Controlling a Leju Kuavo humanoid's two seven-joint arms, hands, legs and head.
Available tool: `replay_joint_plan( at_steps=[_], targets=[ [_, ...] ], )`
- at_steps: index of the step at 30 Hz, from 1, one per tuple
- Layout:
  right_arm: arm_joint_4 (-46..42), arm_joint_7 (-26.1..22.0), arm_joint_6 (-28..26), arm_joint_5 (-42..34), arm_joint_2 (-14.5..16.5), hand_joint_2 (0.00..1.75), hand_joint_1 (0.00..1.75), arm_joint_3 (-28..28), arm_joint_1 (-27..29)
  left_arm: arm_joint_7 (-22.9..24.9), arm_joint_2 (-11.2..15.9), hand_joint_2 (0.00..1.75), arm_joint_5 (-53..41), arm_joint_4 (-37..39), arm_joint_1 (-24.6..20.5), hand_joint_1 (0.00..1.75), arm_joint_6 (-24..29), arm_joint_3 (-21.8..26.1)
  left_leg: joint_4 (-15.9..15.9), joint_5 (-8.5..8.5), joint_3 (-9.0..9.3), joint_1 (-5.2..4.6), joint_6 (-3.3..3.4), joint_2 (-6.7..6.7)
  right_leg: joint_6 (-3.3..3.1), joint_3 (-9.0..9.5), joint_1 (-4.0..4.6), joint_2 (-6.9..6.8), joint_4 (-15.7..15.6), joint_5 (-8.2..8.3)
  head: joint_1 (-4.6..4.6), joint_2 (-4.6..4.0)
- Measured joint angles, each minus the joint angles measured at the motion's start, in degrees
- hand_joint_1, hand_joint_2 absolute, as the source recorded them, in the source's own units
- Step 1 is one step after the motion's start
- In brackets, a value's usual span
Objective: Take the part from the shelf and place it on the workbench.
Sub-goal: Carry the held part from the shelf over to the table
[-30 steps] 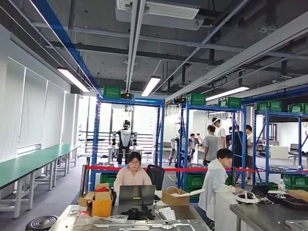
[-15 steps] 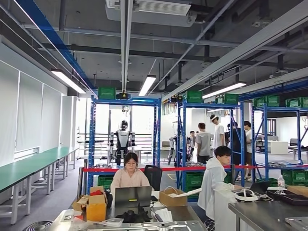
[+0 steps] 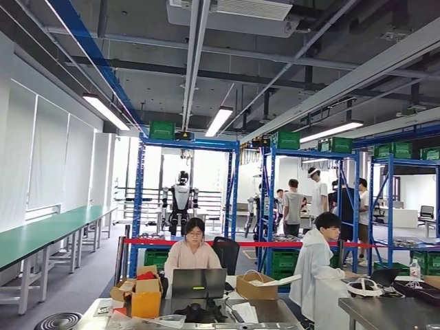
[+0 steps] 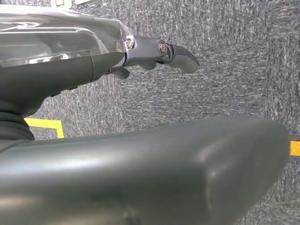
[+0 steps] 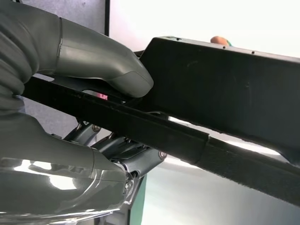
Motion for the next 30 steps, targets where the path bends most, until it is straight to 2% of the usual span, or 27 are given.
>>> replay_joint_plan(
  at_steps=[1,3,4,5,7,9,10,11,13,14,15,16,18,19,20,23,24,25,26,29,30],
  targets=[
    [-0.02,0.01,0.04,0.01,-0.01,1.75,1.75,0.01,0.02,0.02,0.01,1.75,0.0,0.0,0.03,0.0,0.02,0.01,-0.02,-0.4,0.54,-0.1,0.0,-0.05,-0.31,-0.01,0.12,0.01,-1.62,1.79,0.0,0.0],
    [-0.12,0.01,0.11,0.06,-0.01,1.75,1.75,0.01,-0.02,0.03,0.0,1.75,0.0,0.0,0.03,0.0,0.04,0.02,-0.13,-1.22,1.74,-0.19,-0.11,-0.17,-1.34,2.09,0.7,-0.01,-8.79,6.8,0.01,0.0],
    [-0.18,0.01,0.12,0.12,-0.02,1.75,1.75,0.01,-0.08,0.03,-0.02,1.75,0.0,0.0,0.0,0.0,0.04,0.02,-0.28,-1.53,2.17,-0.13,-0.27,-0.22,-1.96,3.14,1.07,0.0,-11.92,8.1,0.01,0.0],
    [-0.25,0.01,0.13,0.19,-0.02,1.75,1.75,0.01,-0.16,0.08,-0.04,1.75,0.0,0.0,-0.02,0.0,0.04,0.03,-0.44,-1.8,2.41,-0.05,-0.54,-0.25,-2.54,3.91,1.39,0.02,-14.11,8.73,0.01,0.01],
    [-0.32,0.03,0.13,0.37,-0.03,1.75,1.75,0.02,-0.21,0.21,-0.06,1.75,-0.01,0.0,0.02,0.0,0.04,0.04,-0.53,-1.81,2.86,0.05,-1.17,-0.18,-3.4,4.57,1.71,0.06,-15.66,8.29,-0.01,0.01],
    [-0.5,0.04,0.13,0.56,0.0,1.75,1.75,0.06,-0.21,0.28,-0.04,1.75,-0.04,0.0,0.0,0.0,0.04,0.05,0.08,-2.04,3.42,0.02,-1.58,-0.06,-3.76,6.07,1.39,-0.01,-16.98,8.48,0.0,0.0],
    [-0.58,0.04,0.13,0.64,0.06,1.75,1.75,0.07,-0.33,0.27,-0.03,1.75,-0.06,0.0,-0.08,0.0,0.03,0.05,1.18,-2.5,3.1,0.03,-1.73,-0.03,-3.9,6.89,1.2,-0.06,-17.44,8.37,0.0,0.0],
    [-0.66,0.03,0.13,0.69,0.13,1.75,1.75,0.08,-0.44,0.26,-0.01,1.75,-0.08,0.0,-0.2,0.0,0.04,0.05,3.36,-3.44,1.96,0.06,-1.88,-0.02,-3.9,7.59,1.03,-0.1,-17.84,8.25,0.0,0.0],
    [-0.65,0.03,0.13,0.79,0.22,1.75,1.75,0.1,-0.46,0.26,0.13,1.75,-0.09,0.0,-0.25,0.0,0.08,0.05,9.69,-5.83,-2.2,0.14,-2.35,0.0,-3.97,8.24,1.02,-0.1,-17.95,7.66,0.0,0.0],
    [-0.61,0.04,0.13,0.85,0.23,1.75,1.75,0.12,-0.33,0.26,0.22,1.75,-0.09,0.0,-0.16,0.0,0.1,0.05,12.21,-6.58,-4.25,0.22,-2.63,0.0,-3.9,8.57,1.0,-0.04,-17.94,7.3,0.0,0.0],
    [-0.55,0.05,0.13,0.91,0.23,1.75,1.75,0.13,-0.22,0.27,0.28,1.75,-0.09,0.0,-0.03,0.0,0.11,0.05,13.17,-6.36,-5.59,0.33,-2.91,0.01,-3.81,8.99,0.95,0.02,-17.93,6.9,0.0,0.0],
    [-0.49,0.07,0.13,0.95,0.23,1.75,1.75,0.14,-0.17,0.25,0.31,1.75,-0.09,0.0,0.07,0.0,0.1,0.05,12.22,-4.94,-6.01,0.5,-3.2,0.02,-3.67,9.53,0.87,0.08,-17.9,6.46,0.01,0.0],
    [-0.43,0.08,0.13,0.99,0.23,1.75,1.75,0.14,-0.17,0.21,0.32,1.75,-0.11,0.01,0.16,0.0,0.08,0.05,6.44,-0.05,-4.73,0.93,-3.82,0.02,-3.11,10.82,0.64,0.13,-17.75,5.33,0.01,0.0],
    [-0.4,0.08,0.13,1.03,0.22,1.75,1.75,0.15,-0.22,0.18,0.31,1.75,-0.12,0.01,0.15,0.0,0.05,0.05,3.53,1.5,-4.03,0.94,-3.93,0.05,-2.74,11.25,0.58,0.12,-17.54,4.8,0.01,0.0],
    [-0.38,0.07,0.12,1.07,0.22,1.75,1.75,0.16,-0.28,0.17,0.29,1.75,-0.13,0.01,0.1,0.0,0.04,0.05,1.69,2.32,-3.58,0.86,-3.61,0.11,-2.34,11.36,0.57,0.14,-17.32,4.32,0.01,0.02],
    [-0.37,0.07,0.11,1.16,0.21,1.75,1.75,0.22,-0.31,0.08,0.29,1.75,-0.15,0.0,0.11,0.0,0.04,0.05,0.74,1.64,-3.4,0.42,-1.71,0.2,-1.33,11.29,0.56,0.15,-16.83,3.39,-0.01,0.04],
    [-0.39,0.08,0.11,1.18,0.22,1.75,1.75,0.26,-0.32,0.04,0.29,1.75,-0.15,0.0,0.16,0.0,0.04,0.05,0.64,1.44,-3.09,0.45,-1.31,0.16,-1.03,11.33,0.49,0.12,-16.34,3.13,-0.02,0.03],
    [-0.45,0.07,0.11,1.17,0.22,1.75,1.75,0.28,-0.42,0.04,0.29,1.75,-0.15,0.0,0.14,0.0,0.05,0.05,0.56,1.23,-2.66,0.51,-0.98,0.12,-0.73,10.79,0.4,0.1,-14.99,2.77,-0.02,0.03],
    [-0.5,0.05,0.11,1.18,0.22,1.75,1.75,0.31,-0.51,0.03,0.29,1.75,-0.15,0.0,0.09,0.0,0.07,0.05,0.48,0.97,-2.18,0.59,-0.72,0.08,-0.43,9.48,0.28,0.09,-12.45,2.08,-0.01,0.03],
    [-0.52,0.03,0.11,1.16,0.19,1.75,1.75,0.36,-0.47,0.03,0.29,1.75,-0.16,0.0,-0.03,0.0,0.13,0.05,0.44,-0.19,-0.99,0.46,-0.33,0.05,0.03,2.25,0.05,0.06,-1.64,-1.1,-0.02,0.01],
    [-0.49,0.03,0.11,1.17,0.17,1.75,1.75,0.38,-0.41,0.04,0.29,1.75,-0.17,0.0,-0.01,0.0,0.15,0.05,0.44,-0.66,-0.47,0.38,-0.32,0.03,-0.02,0.41,0.06,0.06,0.08,-1.4,-0.02,0.0]
  ],
)
